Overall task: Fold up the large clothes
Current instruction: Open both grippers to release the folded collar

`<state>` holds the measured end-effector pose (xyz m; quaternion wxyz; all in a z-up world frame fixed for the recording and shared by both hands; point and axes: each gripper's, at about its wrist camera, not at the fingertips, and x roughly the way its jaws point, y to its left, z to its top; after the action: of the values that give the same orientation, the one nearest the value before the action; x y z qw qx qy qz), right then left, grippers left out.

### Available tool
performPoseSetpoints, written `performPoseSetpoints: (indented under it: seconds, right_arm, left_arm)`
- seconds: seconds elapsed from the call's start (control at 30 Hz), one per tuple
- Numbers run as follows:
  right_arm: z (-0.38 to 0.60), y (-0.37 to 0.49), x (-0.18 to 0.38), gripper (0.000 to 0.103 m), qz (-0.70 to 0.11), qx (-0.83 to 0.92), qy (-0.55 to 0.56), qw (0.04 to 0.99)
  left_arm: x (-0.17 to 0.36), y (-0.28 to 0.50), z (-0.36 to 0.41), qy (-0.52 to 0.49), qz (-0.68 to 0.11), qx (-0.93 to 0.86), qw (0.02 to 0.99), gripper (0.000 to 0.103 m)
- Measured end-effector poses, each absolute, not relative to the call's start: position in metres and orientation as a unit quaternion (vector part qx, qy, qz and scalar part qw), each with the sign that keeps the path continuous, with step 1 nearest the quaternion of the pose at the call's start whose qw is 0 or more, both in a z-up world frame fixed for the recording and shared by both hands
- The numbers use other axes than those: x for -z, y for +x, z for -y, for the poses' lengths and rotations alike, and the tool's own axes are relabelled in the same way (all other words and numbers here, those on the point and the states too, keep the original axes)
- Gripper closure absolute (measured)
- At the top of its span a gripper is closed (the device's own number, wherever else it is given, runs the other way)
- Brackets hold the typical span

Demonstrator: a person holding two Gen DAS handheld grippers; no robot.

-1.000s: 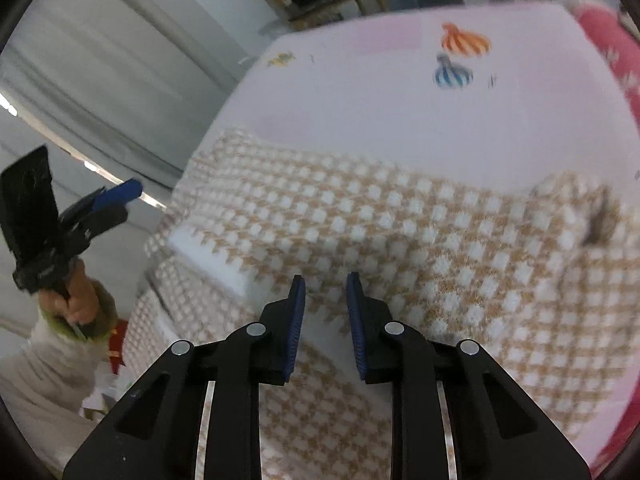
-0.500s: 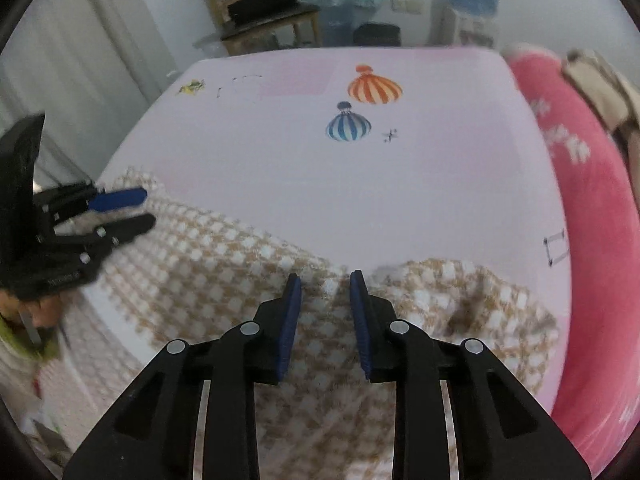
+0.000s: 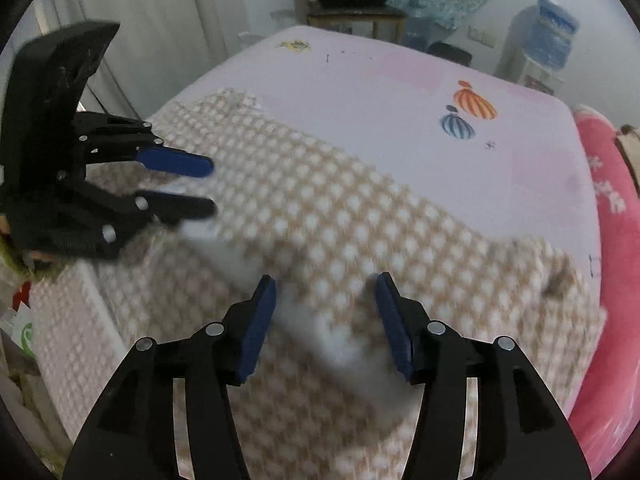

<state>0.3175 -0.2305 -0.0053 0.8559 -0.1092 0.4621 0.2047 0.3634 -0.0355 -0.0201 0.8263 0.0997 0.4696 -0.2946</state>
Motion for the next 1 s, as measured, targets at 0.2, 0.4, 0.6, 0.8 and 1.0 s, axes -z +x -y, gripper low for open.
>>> performPoseSetpoints:
  seconds: [0.2,0.4,0.6,0.8,1.0]
  right_arm:
    - [0.268,0.302,-0.027,0.051,-0.462,-0.185,-0.034,0.867]
    - [0.282,0.319,-0.052,0.048,-0.427,-0.151,0.001,0.891]
    - [0.284,0.372,-0.021,0.048,-0.439,-0.107,0.025,0.892]
    - [0.281,0.352,-0.002,0.048,-0.461,-0.079,-0.026,0.883]
    - [0.271,0.33,-0.016,0.048,-0.447,-0.086,-0.027,0.89]
  left_arm:
    - [-0.005,0.355,0.002,0.032,-0.461,0.301,0.834,0.064]
    - [-0.036,0.371,0.015,0.01,-0.421,0.315,0.85,0.064]
    - [-0.006,0.418,0.045,0.001,-0.454,0.271,0.849,0.064]
    - [0.017,0.424,0.023,-0.037,-0.498,0.258,0.827,0.063]
    - [-0.005,0.395,0.016,-0.026,-0.476,0.28,0.833,0.059]
